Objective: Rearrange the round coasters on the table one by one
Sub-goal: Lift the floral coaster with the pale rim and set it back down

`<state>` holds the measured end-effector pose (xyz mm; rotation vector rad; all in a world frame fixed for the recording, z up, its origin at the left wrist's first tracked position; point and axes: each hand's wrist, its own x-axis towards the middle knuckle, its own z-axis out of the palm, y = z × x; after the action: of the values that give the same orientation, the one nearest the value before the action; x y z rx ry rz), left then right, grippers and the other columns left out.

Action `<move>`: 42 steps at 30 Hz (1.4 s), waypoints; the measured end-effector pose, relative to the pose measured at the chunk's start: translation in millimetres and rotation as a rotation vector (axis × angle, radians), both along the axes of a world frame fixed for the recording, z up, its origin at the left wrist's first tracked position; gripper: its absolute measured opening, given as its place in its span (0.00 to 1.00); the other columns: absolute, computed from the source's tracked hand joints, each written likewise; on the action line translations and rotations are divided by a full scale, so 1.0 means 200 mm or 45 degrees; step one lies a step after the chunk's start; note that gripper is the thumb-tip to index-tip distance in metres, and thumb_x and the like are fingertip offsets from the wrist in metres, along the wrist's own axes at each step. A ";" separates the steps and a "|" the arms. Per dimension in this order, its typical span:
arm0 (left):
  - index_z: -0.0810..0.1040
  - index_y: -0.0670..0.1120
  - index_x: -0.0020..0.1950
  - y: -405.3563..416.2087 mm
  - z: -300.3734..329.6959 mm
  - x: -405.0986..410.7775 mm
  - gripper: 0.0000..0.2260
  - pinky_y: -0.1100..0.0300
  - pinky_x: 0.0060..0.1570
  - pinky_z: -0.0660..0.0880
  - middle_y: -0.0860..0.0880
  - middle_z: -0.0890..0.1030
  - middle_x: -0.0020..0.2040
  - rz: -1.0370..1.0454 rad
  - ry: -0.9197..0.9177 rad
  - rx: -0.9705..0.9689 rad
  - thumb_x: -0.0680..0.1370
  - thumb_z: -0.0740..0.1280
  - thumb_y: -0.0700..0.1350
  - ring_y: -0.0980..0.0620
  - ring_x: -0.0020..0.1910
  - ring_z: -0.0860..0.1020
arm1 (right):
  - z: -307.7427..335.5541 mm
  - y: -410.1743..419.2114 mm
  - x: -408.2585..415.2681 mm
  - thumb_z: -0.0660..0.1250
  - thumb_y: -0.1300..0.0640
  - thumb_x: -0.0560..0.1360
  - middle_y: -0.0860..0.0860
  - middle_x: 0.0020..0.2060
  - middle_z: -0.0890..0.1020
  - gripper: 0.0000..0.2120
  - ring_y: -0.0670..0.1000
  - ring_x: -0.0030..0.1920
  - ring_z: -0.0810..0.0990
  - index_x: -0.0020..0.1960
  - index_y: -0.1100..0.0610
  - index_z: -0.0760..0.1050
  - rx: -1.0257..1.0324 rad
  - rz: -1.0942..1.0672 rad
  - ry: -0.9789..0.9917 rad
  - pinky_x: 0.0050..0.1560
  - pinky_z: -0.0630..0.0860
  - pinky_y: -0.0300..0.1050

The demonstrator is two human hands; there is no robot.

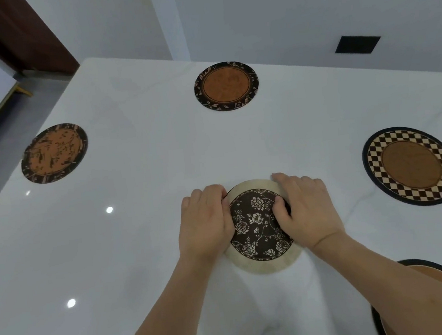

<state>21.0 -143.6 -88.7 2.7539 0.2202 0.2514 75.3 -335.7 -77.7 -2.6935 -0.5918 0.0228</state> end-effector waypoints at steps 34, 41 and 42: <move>0.75 0.44 0.42 0.64 0.01 -0.97 0.13 0.56 0.61 0.70 0.48 0.79 0.58 0.290 -0.163 -0.237 0.68 0.60 0.27 0.48 0.58 0.76 | -0.06 0.63 -0.68 0.62 0.66 0.70 0.51 0.53 0.78 0.09 0.52 0.56 0.75 0.48 0.58 0.74 0.332 0.826 -0.044 0.63 0.69 0.47; 0.76 0.55 0.47 0.66 0.12 -0.96 0.05 0.59 0.55 0.73 0.55 0.82 0.37 0.530 -0.271 -0.974 0.80 0.62 0.47 0.58 0.41 0.79 | 0.03 0.67 -0.68 0.60 0.60 0.77 0.42 0.45 0.80 0.09 0.45 0.45 0.78 0.53 0.48 0.72 0.653 0.384 0.146 0.47 0.75 0.42; 0.76 0.55 0.46 0.69 0.15 -0.95 0.06 0.63 0.43 0.73 0.54 0.80 0.33 0.609 -0.354 -1.090 0.80 0.61 0.50 0.57 0.33 0.76 | 0.07 0.72 -0.67 0.59 0.56 0.79 0.40 0.44 0.79 0.07 0.44 0.43 0.78 0.52 0.44 0.70 0.741 0.307 0.197 0.44 0.73 0.37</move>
<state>-168.1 -6.4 -58.8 1.7701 0.7191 0.5146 -59.3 -190.9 -64.3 -2.0310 -0.7375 0.1049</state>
